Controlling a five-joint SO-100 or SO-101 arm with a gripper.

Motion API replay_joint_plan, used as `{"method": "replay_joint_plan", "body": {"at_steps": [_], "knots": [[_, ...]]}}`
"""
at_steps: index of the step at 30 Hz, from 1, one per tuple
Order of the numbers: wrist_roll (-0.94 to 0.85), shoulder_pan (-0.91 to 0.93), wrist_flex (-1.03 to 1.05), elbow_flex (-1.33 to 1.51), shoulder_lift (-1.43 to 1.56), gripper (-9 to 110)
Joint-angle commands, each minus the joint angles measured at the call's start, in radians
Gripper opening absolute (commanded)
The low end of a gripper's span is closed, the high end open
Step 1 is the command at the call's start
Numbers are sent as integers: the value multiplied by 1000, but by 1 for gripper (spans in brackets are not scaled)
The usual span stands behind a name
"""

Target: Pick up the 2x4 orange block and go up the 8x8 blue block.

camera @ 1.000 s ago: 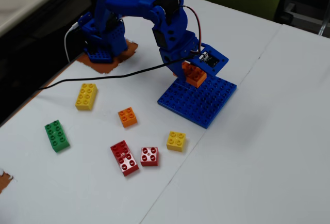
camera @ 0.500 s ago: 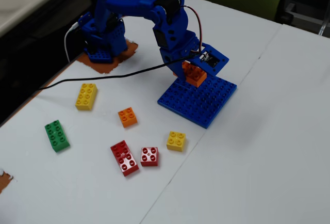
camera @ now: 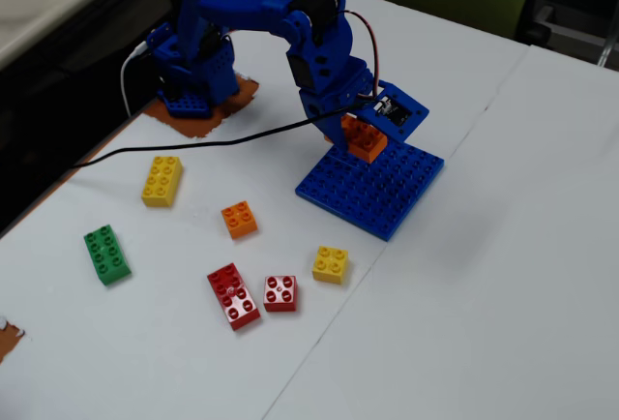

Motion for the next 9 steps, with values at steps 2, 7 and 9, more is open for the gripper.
{"method": "replay_joint_plan", "body": {"at_steps": [2,7,9], "knots": [[5,-17,-3,-5,18,0],[6,-17,-5,-5,17,0],[6,-17,-3,-5,17,0]]}}
